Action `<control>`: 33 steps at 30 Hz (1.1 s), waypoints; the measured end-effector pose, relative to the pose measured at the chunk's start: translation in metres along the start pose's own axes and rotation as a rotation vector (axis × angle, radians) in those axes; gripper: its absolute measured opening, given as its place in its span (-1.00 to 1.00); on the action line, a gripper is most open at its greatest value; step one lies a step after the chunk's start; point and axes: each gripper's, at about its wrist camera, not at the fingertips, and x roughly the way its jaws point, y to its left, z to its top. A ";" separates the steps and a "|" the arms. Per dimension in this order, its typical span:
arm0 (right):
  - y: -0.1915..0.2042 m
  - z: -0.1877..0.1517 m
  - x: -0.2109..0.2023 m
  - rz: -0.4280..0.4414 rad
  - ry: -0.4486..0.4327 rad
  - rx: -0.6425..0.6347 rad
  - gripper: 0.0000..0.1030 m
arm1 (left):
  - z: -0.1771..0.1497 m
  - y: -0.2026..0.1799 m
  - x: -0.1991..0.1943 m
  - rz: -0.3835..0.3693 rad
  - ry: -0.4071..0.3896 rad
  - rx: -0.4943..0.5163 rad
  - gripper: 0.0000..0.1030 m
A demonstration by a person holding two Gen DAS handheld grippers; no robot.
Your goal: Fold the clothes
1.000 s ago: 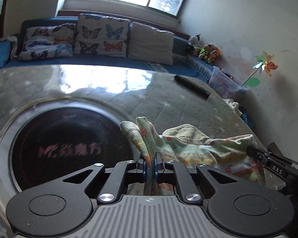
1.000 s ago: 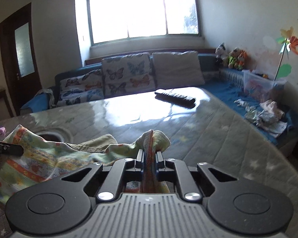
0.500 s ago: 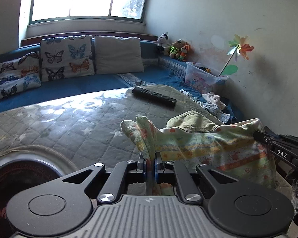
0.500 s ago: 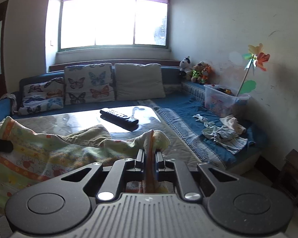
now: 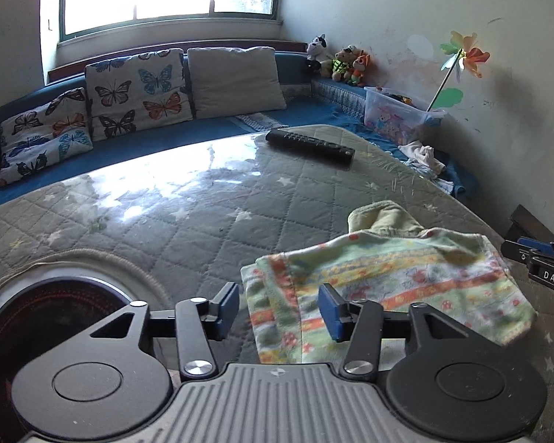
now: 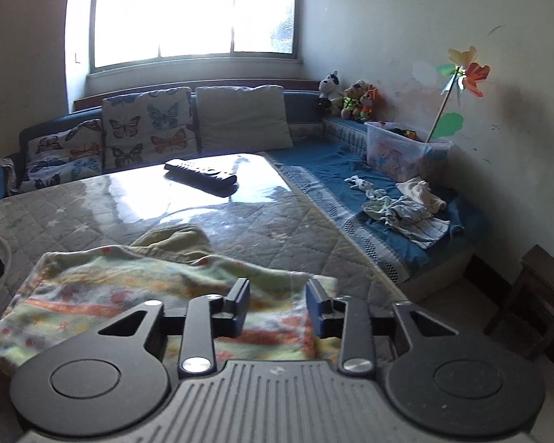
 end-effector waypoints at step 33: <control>0.063 -0.060 -0.063 0.098 0.073 -0.009 1.00 | -0.084 -0.026 -0.048 -0.021 0.033 0.061 1.00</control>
